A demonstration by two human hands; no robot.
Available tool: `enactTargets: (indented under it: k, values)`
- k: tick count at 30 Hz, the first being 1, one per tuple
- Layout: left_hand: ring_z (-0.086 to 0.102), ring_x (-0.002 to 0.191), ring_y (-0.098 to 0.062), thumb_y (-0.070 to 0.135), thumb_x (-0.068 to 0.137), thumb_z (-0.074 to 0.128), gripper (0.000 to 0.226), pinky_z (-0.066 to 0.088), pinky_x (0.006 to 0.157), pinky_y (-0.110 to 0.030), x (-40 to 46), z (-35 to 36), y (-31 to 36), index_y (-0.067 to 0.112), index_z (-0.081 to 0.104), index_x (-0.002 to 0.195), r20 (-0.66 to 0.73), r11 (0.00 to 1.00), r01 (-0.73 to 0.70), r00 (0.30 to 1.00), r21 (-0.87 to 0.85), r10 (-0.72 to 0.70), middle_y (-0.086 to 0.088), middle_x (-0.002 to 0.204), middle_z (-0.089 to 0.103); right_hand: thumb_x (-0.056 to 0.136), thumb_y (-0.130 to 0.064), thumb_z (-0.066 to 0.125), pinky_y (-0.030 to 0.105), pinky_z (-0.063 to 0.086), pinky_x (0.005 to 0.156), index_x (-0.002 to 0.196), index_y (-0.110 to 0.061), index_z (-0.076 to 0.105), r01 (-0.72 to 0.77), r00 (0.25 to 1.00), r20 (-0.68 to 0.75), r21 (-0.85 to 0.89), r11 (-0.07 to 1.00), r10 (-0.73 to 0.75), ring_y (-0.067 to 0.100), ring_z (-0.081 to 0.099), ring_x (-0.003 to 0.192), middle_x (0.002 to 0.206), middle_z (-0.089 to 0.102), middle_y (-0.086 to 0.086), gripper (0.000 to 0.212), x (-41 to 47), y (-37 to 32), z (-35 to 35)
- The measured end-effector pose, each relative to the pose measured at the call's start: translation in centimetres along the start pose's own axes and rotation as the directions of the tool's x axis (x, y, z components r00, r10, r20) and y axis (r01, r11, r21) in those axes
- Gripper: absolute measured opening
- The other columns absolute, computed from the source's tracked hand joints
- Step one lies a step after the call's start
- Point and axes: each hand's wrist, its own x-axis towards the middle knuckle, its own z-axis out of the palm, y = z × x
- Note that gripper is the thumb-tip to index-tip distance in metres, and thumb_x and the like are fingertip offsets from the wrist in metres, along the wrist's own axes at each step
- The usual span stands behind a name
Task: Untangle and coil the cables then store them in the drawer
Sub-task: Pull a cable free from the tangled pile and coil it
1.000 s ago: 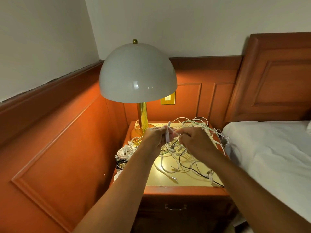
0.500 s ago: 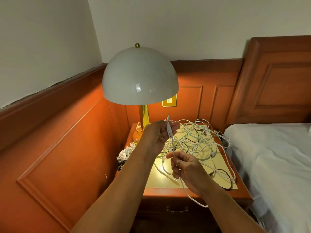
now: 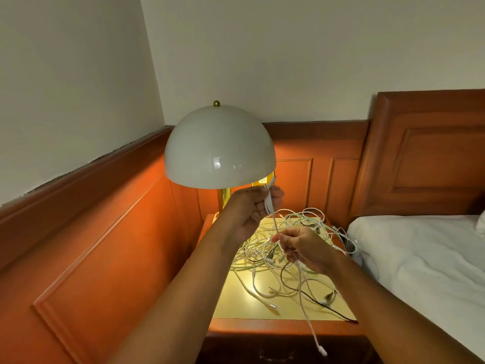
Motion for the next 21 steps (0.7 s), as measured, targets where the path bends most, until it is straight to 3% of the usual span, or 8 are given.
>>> enactTargets:
  k: [5,7,10,14,18,21]
  values:
    - [0.064,0.068,-0.012,-0.001,0.099,0.043,0.021,0.053,0.061,-0.02,-0.3,0.5,0.3,-0.002,0.063,0.091,0.082,0.99,-0.064,0.995,0.126,0.054,-0.007,0.082,0.067,0.093,-0.038,0.061,0.019,0.02,0.039,0.079,-0.002,0.064,-0.025,0.981,-0.19,-0.33,0.944,-0.041,0.009,0.023,0.036,0.047,0.033,-0.001,0.038,1.4,-3.6,-1.1]
    - [0.061,0.063,-0.012,-0.001,0.099,0.044,0.021,0.05,0.058,-0.021,-0.4,0.5,0.0,-0.004,0.062,0.09,0.124,0.963,-0.102,0.99,0.248,0.073,-0.008,0.081,0.066,0.093,-0.028,0.064,0.019,0.019,0.038,0.08,-0.002,0.066,0.006,0.956,-0.264,-0.412,0.911,-0.125,0.008,0.022,0.037,0.046,0.035,-0.003,0.029,1.9,-5.2,-1.5]
    - [0.056,0.059,-0.013,-0.001,0.099,0.044,0.023,0.046,0.058,-0.022,-0.6,0.3,-0.6,-0.002,0.064,0.087,0.127,0.9,-0.098,0.991,0.424,0.048,-0.007,0.076,0.066,0.088,-0.008,0.067,0.021,0.031,0.045,0.088,-0.001,0.071,0.087,0.912,-0.331,-0.418,0.904,-0.241,0.011,0.041,0.052,0.065,0.055,0.004,0.008,2.3,-8.5,-1.9]
    - [0.058,0.06,-0.013,0.001,0.099,0.045,0.023,0.049,0.063,-0.025,0.1,-0.3,-1.4,-0.002,0.066,0.091,0.051,0.812,-0.047,0.998,0.582,0.022,-0.007,0.079,0.07,0.082,-0.01,0.074,0.026,0.042,0.065,0.08,-0.006,0.073,0.192,0.876,-0.312,-0.475,0.859,-0.368,0.013,0.056,0.074,0.079,0.068,0.005,0.005,1.0,-12.1,-1.6]
    - [0.065,0.062,-0.015,0.0,0.098,0.047,0.021,0.053,0.06,-0.021,0.8,-0.3,-2.2,-0.004,0.067,0.093,-0.047,0.809,0.009,0.999,0.588,0.022,-0.011,0.081,0.069,0.088,-0.014,0.068,0.021,0.039,0.062,0.083,-0.009,0.075,0.239,0.837,-0.261,-0.615,0.751,-0.48,0.003,0.055,0.067,0.073,0.065,-0.007,0.01,-1.3,-11.8,0.7]
    - [0.066,0.071,-0.02,-0.003,0.096,0.049,0.023,0.055,0.069,-0.028,1.2,-0.4,-2.8,0.001,0.067,0.081,-0.161,0.91,0.027,0.986,0.413,0.044,-0.01,0.076,0.069,0.094,-0.012,0.058,0.01,0.033,0.053,0.087,-0.012,0.074,0.276,0.819,-0.232,-0.643,0.714,-0.525,-0.002,0.048,0.057,0.068,0.062,-0.009,0.017,-3.4,-9.1,2.6]
